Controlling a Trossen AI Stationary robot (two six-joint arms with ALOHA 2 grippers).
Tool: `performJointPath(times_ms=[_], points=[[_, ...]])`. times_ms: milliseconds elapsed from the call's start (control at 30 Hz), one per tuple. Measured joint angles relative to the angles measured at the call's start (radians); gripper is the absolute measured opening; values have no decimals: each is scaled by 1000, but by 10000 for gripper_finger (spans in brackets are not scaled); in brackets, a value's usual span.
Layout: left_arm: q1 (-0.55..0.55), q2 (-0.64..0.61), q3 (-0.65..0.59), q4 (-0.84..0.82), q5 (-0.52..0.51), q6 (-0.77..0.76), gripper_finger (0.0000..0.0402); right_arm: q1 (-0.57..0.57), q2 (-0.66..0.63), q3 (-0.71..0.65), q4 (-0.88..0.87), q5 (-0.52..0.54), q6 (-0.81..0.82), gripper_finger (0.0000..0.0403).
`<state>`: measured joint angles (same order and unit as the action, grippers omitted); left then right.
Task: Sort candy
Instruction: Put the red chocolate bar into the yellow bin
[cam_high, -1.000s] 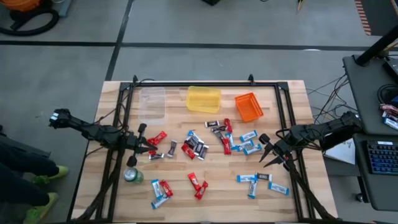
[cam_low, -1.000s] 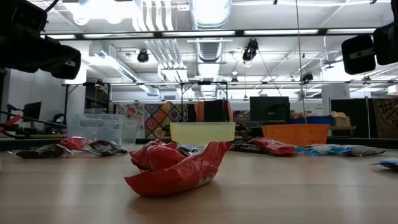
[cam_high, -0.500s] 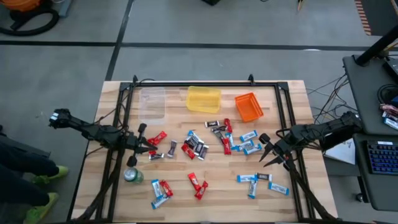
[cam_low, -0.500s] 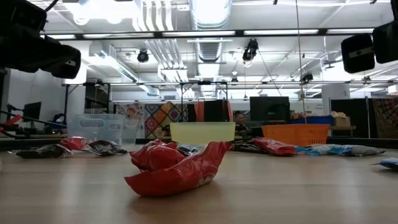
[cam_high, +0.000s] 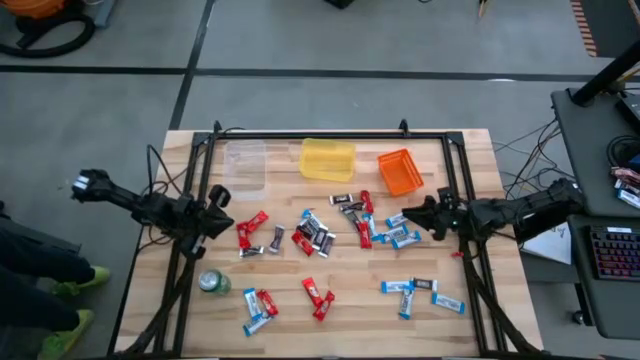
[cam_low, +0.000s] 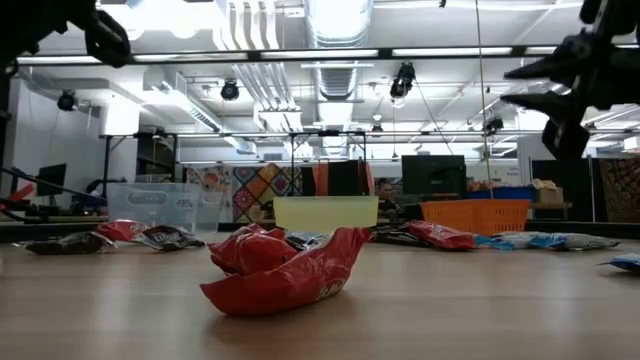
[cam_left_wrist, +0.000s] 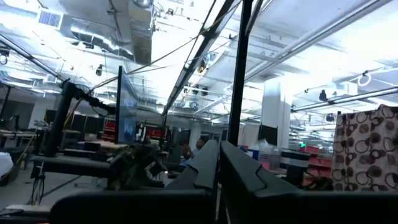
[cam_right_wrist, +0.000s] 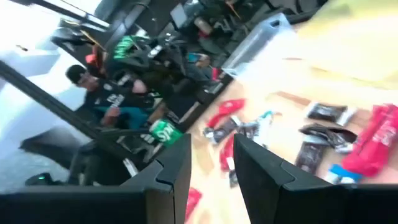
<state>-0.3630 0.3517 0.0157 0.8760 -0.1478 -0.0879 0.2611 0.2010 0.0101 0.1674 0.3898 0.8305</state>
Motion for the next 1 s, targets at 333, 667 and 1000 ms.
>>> performJointPath(times_ms=[333,667,1000], points=[[2,100,111,18,-4,21,0,0,73,51,-5,-7,12,109],[3,341,229,14,-22,126,0,0,272,307,-317,55,-29,109],[3,618,355,-57,-95,-56,0,0,458,511,-507,56,41,109]])
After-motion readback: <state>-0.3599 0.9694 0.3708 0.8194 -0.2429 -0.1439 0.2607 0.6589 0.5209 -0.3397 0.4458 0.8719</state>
